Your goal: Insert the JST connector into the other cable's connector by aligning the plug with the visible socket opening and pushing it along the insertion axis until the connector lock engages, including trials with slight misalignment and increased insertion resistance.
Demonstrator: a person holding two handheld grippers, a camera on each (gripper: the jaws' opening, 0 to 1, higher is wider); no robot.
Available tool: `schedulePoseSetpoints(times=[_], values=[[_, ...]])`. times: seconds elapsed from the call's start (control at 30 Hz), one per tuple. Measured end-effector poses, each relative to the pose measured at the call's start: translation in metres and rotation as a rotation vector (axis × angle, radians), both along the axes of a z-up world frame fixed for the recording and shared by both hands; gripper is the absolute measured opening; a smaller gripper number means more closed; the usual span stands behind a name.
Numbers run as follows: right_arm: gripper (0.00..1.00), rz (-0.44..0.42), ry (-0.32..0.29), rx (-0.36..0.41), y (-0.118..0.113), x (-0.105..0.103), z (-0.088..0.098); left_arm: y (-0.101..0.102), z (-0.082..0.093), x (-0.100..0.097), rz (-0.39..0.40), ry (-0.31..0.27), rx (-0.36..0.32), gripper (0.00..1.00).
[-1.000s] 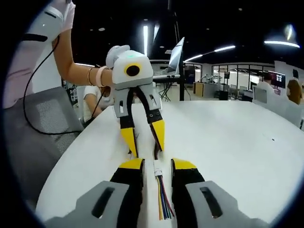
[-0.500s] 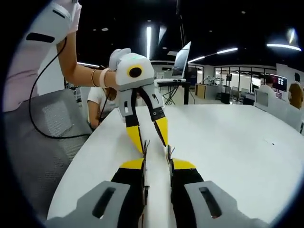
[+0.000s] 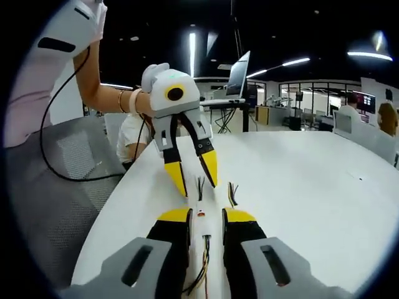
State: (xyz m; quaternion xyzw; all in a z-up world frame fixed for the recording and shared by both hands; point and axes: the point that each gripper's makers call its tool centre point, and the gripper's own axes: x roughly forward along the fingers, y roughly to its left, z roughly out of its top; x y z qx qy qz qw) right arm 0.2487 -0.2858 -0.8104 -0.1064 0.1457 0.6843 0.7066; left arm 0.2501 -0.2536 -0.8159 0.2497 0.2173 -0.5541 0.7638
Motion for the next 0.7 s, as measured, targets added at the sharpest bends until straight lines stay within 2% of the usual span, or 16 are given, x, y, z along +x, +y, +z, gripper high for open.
schedulePoseSetpoints(times=[0.3, 0.47, 0.7], values=[[0.08, -0.019, -0.009, -0.025, -0.001, -0.001, -0.012, 0.002, -0.014, -0.002, 0.018, 0.03, -0.007, 0.11], [0.12, -0.011, -0.003, -0.048, -0.001, -0.003, -0.02, 0.0, -0.014, -0.005, 0.039, 0.047, -0.038, 0.11], [0.11, -0.012, -0.002, -0.056, -0.003, -0.004, -0.026, 0.002, -0.018, -0.003, 0.066, 0.053, -0.045, 0.09]])
